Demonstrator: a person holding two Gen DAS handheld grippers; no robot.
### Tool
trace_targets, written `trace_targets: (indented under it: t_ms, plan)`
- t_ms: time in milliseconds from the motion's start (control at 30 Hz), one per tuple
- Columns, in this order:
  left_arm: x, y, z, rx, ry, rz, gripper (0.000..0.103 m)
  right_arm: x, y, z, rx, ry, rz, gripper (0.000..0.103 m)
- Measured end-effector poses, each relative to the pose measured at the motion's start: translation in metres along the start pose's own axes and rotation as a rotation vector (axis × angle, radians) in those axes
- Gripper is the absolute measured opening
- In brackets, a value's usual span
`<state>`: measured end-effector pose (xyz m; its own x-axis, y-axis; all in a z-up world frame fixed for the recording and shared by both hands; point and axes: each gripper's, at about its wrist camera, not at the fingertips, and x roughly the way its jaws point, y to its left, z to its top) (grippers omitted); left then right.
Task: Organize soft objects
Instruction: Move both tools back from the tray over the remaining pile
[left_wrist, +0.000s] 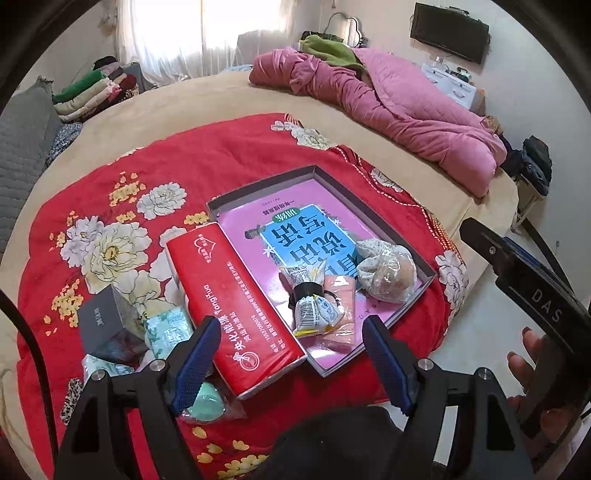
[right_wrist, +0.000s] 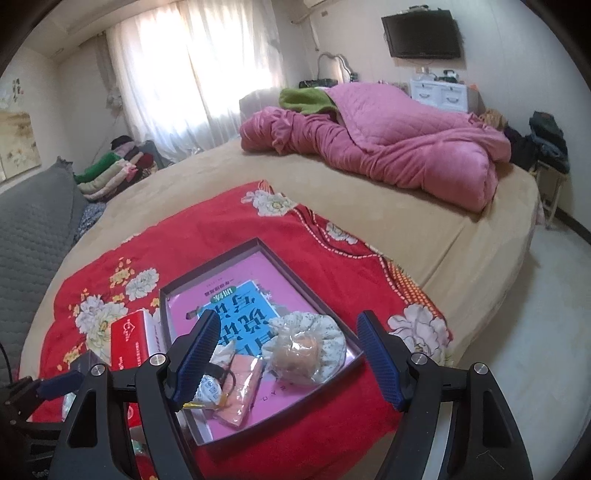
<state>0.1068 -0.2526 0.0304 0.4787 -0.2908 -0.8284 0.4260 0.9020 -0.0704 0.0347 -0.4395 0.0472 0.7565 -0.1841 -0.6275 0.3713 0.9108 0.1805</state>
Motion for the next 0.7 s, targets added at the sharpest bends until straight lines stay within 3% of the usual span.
trace_targets:
  t_ms: [700]
  plan:
    - [-0.048,0.042,-0.017,-0.063,-0.053,0.084,0.079,-0.042,0.044,0.001,-0.070,-0.033,0.046,0.080]
